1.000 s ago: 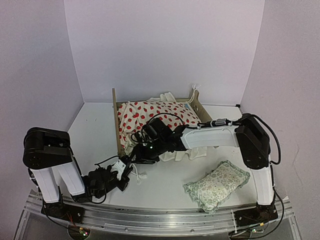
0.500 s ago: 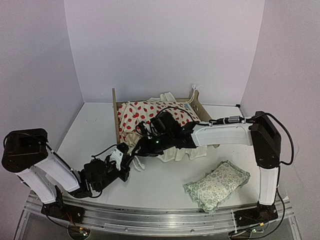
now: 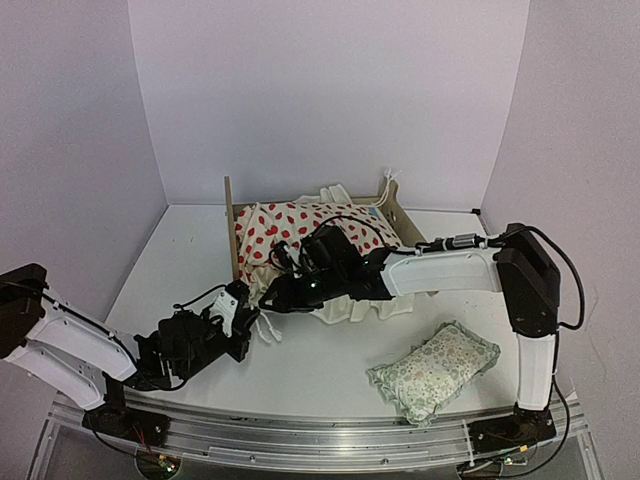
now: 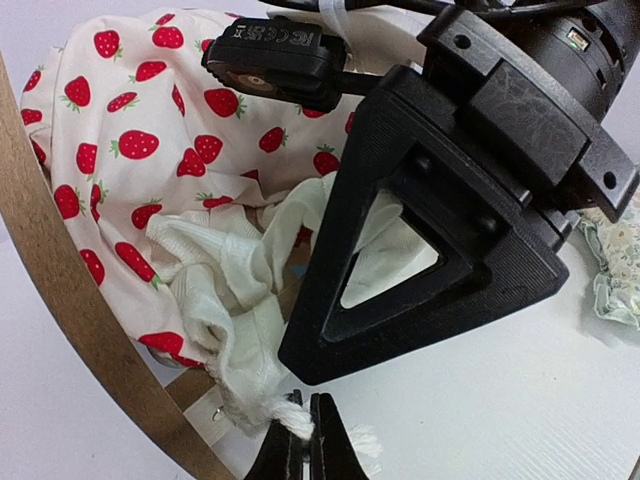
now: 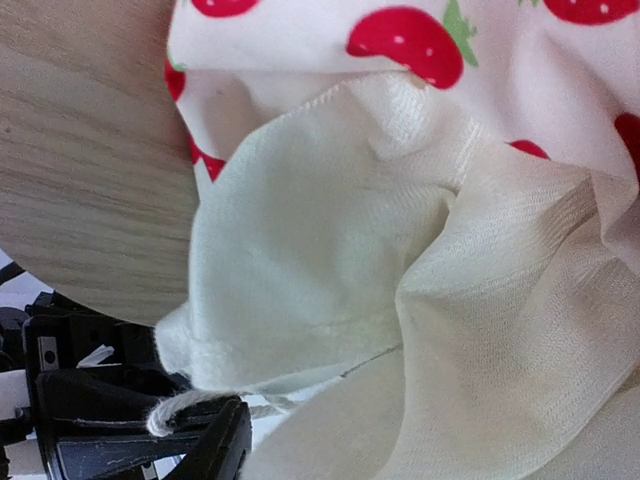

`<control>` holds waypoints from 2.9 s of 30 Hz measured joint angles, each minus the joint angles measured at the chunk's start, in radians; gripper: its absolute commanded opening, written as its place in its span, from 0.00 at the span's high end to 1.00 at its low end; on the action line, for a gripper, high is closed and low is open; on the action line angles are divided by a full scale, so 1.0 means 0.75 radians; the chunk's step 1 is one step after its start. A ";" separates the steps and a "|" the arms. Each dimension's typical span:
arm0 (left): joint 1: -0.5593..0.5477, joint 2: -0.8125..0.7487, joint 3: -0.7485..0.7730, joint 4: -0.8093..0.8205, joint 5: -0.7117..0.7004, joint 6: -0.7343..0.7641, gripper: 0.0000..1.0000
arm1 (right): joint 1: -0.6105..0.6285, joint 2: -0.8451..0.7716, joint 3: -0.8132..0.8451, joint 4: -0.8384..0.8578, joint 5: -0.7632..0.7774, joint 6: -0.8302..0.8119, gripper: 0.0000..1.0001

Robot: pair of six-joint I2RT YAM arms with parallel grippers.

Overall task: Set up the pet bed
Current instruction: Tie the left ropes of the mattress closest to the robot on the bed frame base.

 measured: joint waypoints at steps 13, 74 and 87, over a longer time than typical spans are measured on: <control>0.193 -0.009 -0.037 -0.170 0.347 -0.175 0.93 | 0.000 0.034 -0.001 0.040 -0.023 0.005 0.57; 0.260 -0.193 -0.008 -0.458 0.550 -0.248 0.95 | 0.067 0.264 -0.055 0.659 0.102 0.023 1.00; 0.314 -0.242 0.023 -0.562 0.514 -0.281 0.91 | 0.061 0.158 -0.249 0.735 0.155 -0.021 1.00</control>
